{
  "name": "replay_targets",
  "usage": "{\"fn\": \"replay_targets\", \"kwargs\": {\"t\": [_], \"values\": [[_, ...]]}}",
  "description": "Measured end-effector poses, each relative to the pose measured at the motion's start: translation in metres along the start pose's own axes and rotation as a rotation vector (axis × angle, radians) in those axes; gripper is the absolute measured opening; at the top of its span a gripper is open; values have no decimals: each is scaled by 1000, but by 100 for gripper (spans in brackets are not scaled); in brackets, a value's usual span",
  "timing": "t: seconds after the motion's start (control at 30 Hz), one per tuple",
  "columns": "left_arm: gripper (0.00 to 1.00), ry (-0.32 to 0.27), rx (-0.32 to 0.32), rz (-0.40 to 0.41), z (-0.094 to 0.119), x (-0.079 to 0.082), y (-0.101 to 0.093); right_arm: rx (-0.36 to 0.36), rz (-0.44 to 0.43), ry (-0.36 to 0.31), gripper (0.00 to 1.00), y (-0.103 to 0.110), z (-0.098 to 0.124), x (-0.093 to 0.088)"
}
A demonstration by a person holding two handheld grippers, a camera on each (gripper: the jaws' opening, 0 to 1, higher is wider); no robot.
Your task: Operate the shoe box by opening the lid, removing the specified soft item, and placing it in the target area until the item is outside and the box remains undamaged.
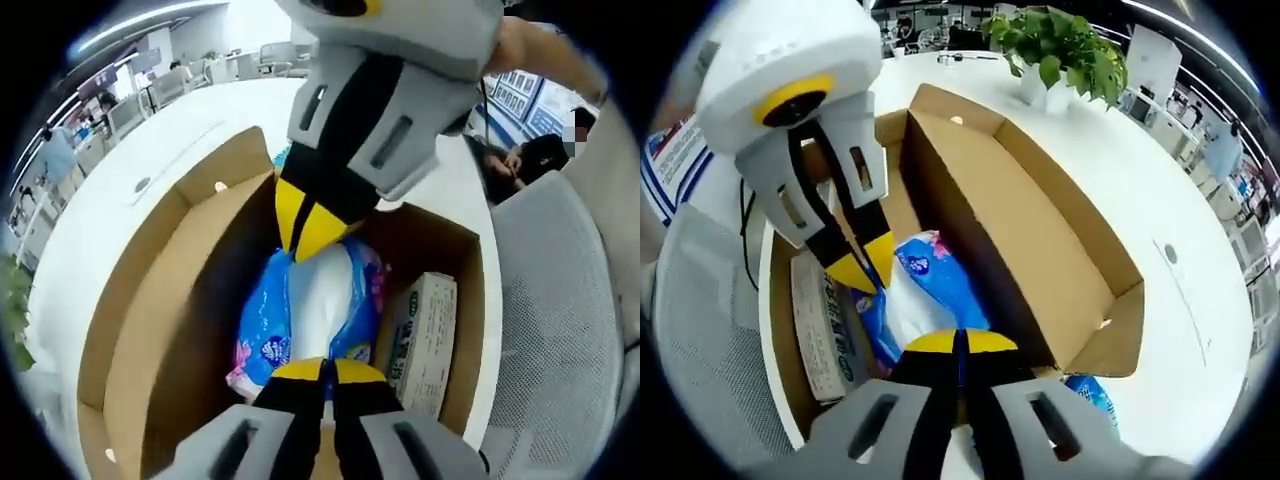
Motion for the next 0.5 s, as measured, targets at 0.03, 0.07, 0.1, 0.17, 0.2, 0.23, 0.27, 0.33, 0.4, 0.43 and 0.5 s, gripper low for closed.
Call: {"fn": "replay_targets", "kwargs": {"t": [0.03, 0.07, 0.1, 0.17, 0.2, 0.23, 0.27, 0.33, 0.4, 0.43, 0.5], "values": [[1, -3, 6, 3, 2, 0, 0, 0, 7, 0, 0, 0, 1, 0], [0, -5, 8, 6, 4, -1, -1, 1, 14, -1, 0, 1, 1, 0], [0, -6, 10, 12, 6, -1, -1, 5, 17, -1, 0, 2, 1, 1], [0, -8, 15, 17, 9, -2, -1, 8, 24, -5, 0, 4, 3, 2], [0, -8, 19, 29, 11, -2, -1, 11, 22, -6, 0, 4, 4, 2], [0, -8, 22, 37, 13, -2, -1, 15, 16, -12, 0, 5, 5, 3], [0, -9, 27, 42, 15, -2, -1, 16, 15, -14, 0, 5, 6, 4], [0, -14, 36, 45, 19, -1, -1, 12, 19, -31, 0, 7, 9, 8], [0, -18, 43, 46, 24, 0, -1, 15, 19, -40, 0, 8, 13, 11], [0, -19, 47, 47, 26, 0, -1, 15, 19, -45, 0, 8, 14, 12], [0, -23, 56, 46, 31, 1, -1, 17, 19, -54, 0, 9, 18, 15]]}}
Point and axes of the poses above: the point that each gripper's makers call its tool centre point, and the gripper's own axes: z roughly backward along the fingers, y roughly to its left, x roughly out of its top, the point moved 2 cm from there along z, roughly backward along the fingers, and after that the axes turned 5 degrees about -z, right-handed, at the moved point
